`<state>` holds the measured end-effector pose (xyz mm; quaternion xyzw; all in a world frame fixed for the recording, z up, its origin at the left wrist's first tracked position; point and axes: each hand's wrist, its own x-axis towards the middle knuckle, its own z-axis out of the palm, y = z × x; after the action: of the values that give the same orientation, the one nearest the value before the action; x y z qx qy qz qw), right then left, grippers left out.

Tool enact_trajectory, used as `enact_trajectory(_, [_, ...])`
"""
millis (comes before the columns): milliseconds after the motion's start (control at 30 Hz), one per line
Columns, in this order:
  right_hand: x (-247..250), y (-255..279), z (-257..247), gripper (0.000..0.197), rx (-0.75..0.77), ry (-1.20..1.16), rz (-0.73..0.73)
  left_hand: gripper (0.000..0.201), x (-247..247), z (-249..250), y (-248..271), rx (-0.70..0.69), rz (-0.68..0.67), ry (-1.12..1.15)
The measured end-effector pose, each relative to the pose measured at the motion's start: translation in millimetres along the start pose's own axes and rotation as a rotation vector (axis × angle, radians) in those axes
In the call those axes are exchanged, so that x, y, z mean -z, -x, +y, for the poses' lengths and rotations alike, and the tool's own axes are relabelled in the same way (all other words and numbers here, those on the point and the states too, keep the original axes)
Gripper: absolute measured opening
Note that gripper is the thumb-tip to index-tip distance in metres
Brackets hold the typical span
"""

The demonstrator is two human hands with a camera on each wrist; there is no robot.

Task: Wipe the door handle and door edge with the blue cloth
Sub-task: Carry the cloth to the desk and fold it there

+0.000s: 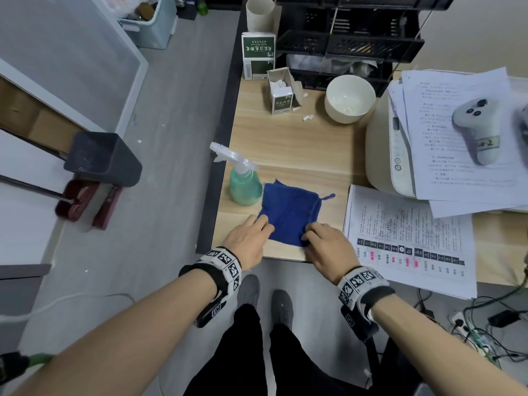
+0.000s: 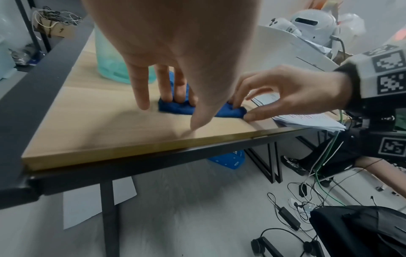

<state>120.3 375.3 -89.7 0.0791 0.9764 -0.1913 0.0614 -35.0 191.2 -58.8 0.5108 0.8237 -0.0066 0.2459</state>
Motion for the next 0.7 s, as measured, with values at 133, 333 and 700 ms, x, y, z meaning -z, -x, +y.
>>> enact_trajectory(133, [1,11,8,0.011,-0.002,0.007,0.033,0.036,-1,9,-2,-0.005,0.047,-0.04])
enact_trajectory(333, [20,21,9,0.012,-0.085,-0.173,-0.065,0.019,-6,18,-1,0.025,0.081,0.03])
enact_trajectory(700, [43,-35,22,0.023,-0.59,-0.429,0.226,0.038,32,25,-34,0.252,0.388,0.524])
